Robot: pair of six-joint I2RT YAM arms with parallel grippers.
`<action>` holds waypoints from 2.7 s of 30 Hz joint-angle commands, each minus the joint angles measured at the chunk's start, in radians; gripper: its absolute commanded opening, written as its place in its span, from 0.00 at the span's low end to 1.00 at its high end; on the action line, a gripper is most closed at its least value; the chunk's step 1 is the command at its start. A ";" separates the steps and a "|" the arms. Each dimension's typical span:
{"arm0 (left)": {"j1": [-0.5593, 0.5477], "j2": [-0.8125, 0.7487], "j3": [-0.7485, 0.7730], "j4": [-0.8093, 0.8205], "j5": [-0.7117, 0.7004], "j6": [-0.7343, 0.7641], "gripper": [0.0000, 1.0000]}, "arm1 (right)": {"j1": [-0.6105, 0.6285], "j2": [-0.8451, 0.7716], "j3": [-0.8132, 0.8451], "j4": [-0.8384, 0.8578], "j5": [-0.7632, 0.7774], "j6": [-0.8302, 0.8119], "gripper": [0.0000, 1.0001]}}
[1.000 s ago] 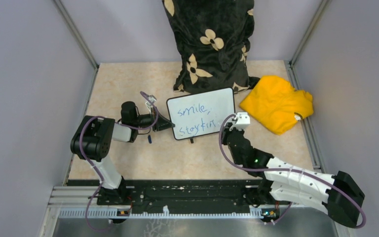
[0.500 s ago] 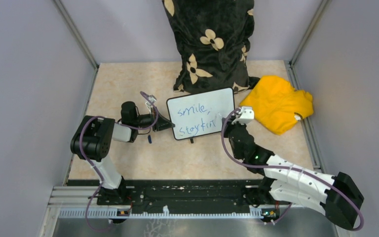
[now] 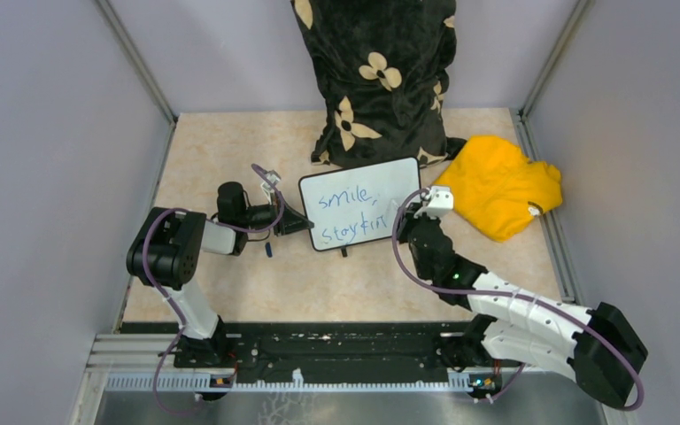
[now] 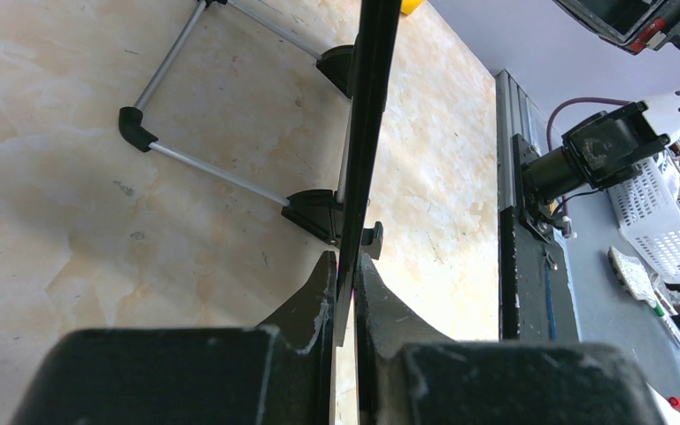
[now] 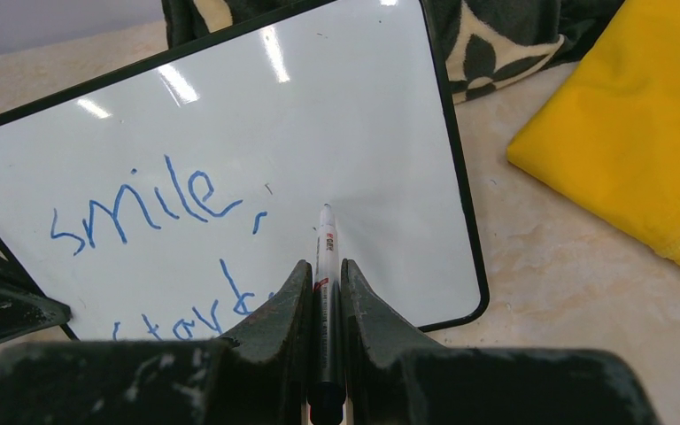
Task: Write a sentence on the whiteboard
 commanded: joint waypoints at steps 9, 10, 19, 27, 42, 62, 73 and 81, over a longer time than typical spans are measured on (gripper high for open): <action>-0.008 0.026 0.007 -0.063 -0.016 0.011 0.00 | -0.034 0.036 0.026 0.026 -0.029 0.038 0.00; -0.008 0.026 0.008 -0.063 -0.016 0.011 0.00 | -0.034 0.036 0.025 0.021 -0.030 0.041 0.00; -0.008 0.028 0.009 -0.065 -0.016 0.011 0.00 | -0.034 0.011 -0.007 -0.040 -0.022 0.070 0.00; -0.008 0.028 0.010 -0.067 -0.018 0.010 0.00 | -0.034 -0.013 -0.040 -0.092 -0.026 0.095 0.00; -0.008 0.029 0.010 -0.069 -0.016 0.011 0.00 | -0.034 -0.053 -0.109 -0.137 -0.067 0.159 0.00; -0.008 0.028 0.011 -0.070 -0.016 0.012 0.00 | -0.034 0.016 -0.010 -0.045 -0.026 0.073 0.00; -0.008 0.027 0.010 -0.070 -0.017 0.013 0.00 | -0.035 0.045 0.009 -0.013 -0.048 0.059 0.00; -0.008 0.028 0.011 -0.070 -0.017 0.013 0.00 | -0.034 0.067 0.002 0.006 -0.092 0.073 0.00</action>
